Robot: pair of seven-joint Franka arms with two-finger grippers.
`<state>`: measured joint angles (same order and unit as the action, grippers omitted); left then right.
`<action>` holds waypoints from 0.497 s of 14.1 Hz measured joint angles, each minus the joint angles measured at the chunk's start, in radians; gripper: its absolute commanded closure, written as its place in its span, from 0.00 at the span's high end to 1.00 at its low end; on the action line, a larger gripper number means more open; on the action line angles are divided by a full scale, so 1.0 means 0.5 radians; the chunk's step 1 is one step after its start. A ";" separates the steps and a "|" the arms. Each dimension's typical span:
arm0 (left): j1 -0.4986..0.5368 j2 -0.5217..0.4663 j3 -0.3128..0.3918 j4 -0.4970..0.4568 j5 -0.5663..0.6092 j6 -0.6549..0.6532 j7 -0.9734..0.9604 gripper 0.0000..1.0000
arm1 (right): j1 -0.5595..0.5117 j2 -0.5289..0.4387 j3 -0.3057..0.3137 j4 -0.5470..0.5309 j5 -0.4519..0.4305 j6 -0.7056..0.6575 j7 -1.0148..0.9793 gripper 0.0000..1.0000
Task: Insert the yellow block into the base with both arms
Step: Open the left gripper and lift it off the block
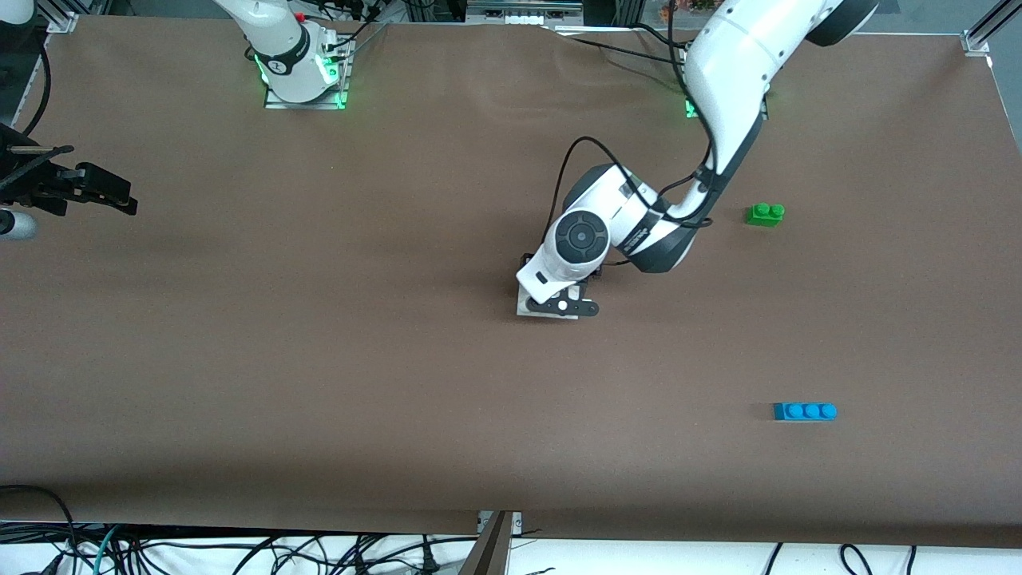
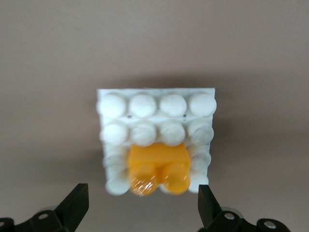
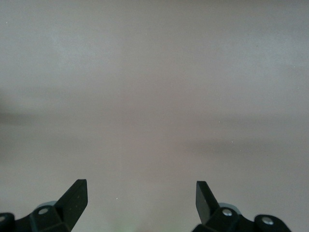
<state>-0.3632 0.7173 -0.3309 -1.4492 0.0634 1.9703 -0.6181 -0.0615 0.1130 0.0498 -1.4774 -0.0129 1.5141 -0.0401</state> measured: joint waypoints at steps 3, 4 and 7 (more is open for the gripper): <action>0.098 -0.203 -0.001 0.031 0.000 -0.224 0.026 1.00 | 0.000 0.000 0.000 0.000 0.000 0.000 0.000 1.00; 0.140 -0.276 -0.001 0.033 0.000 -0.296 0.091 1.00 | 0.000 0.000 0.000 0.000 0.000 0.000 0.000 1.00; 0.297 -0.477 0.001 0.034 0.000 -0.545 0.289 1.00 | 0.000 0.000 0.000 0.000 0.000 0.000 0.000 1.00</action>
<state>-0.2148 0.4785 -0.3304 -1.4320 0.0634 1.6979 -0.4735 -0.0615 0.1130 0.0498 -1.4773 -0.0129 1.5141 -0.0401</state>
